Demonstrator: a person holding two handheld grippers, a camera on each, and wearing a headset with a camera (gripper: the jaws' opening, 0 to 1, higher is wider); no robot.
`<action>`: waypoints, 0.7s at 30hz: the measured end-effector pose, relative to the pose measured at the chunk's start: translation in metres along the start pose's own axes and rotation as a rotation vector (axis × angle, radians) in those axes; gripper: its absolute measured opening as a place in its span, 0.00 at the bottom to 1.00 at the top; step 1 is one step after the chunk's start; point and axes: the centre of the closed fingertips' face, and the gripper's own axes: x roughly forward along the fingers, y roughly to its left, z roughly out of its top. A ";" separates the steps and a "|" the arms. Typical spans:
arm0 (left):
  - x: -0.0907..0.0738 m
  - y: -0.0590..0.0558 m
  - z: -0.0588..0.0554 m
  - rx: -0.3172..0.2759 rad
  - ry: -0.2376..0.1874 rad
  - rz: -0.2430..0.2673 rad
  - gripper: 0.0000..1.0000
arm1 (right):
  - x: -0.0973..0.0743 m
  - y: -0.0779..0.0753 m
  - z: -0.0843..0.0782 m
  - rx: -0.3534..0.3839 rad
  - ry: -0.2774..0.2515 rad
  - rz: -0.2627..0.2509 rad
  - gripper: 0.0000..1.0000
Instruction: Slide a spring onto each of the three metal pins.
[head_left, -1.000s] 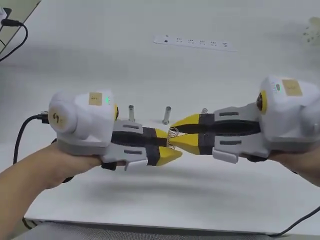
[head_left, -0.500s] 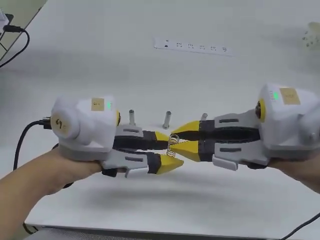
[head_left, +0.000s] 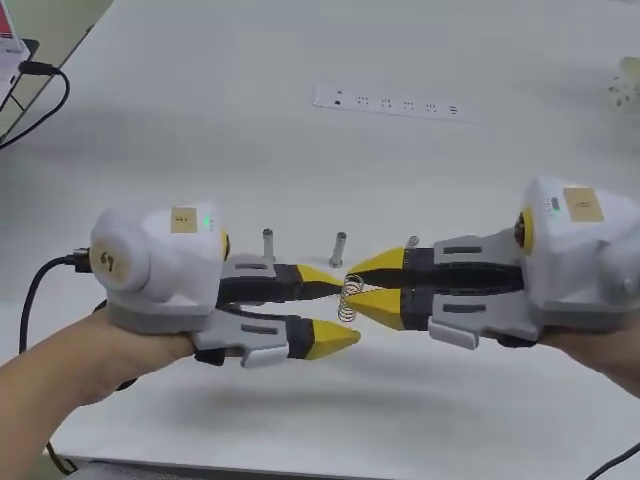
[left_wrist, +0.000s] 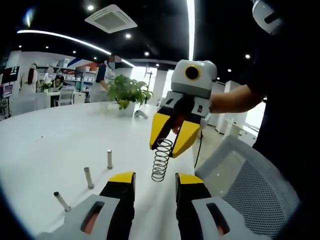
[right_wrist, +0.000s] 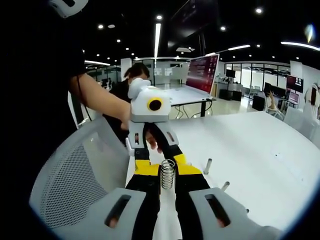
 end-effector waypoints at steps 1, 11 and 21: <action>-0.001 0.001 -0.001 0.008 0.002 0.008 0.27 | 0.000 0.000 0.000 -0.001 0.001 -0.002 0.07; -0.010 0.007 -0.004 0.006 0.008 0.053 0.36 | -0.003 -0.002 -0.004 -0.003 0.007 -0.020 0.07; -0.028 0.023 -0.016 0.007 0.025 0.128 0.43 | -0.005 -0.004 -0.008 0.013 0.004 -0.039 0.07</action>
